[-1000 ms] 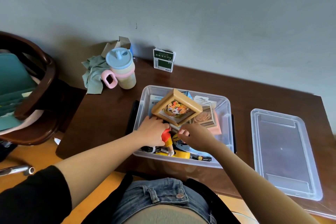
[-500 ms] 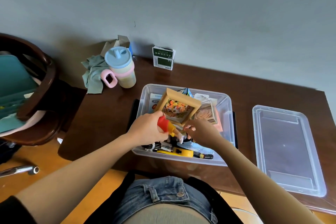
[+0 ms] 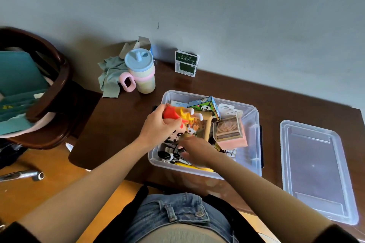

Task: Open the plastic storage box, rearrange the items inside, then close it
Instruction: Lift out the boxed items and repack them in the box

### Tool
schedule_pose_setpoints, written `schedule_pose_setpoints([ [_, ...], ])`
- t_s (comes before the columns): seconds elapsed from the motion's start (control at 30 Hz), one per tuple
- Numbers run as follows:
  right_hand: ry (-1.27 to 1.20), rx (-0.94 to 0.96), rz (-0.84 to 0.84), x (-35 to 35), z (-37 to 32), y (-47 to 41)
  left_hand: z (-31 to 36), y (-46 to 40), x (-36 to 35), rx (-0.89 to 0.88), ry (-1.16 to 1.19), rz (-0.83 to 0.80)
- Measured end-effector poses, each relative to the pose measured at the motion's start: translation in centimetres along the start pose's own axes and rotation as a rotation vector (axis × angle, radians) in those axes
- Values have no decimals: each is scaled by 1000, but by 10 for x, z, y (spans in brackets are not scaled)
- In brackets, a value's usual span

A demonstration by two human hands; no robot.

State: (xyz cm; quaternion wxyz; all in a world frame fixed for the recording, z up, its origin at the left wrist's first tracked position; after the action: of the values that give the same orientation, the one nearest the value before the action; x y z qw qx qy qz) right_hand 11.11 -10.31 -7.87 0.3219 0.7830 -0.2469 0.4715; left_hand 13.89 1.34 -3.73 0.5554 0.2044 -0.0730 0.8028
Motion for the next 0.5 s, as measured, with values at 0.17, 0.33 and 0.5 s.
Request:
schedule_pose_setpoints([
  [0.17, 385, 135, -87, -24, -20, -18, 0, 0, -3, -9, 20, 25],
  [0.33, 578, 118, -97, -26, -4, -20, -1, -2, -4, -37, -81, 36],
  [0.5, 395, 7, -159, -39, 5, -14, -3, -6, 0, -81, -116, 91],
])
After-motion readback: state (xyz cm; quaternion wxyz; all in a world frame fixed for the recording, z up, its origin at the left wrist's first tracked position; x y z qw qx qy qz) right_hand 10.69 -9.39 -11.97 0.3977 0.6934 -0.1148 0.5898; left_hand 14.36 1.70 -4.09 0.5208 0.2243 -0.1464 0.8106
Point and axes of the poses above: each hand's wrist, its own y-axis away from the middle knuckle, its own x-axis out of the back of the hand, z = x × y, the point moved 9 cm from there along -y, towards the middle knuckle, and after that the axes turned 14 degrees about z, right-handed, at the moved point
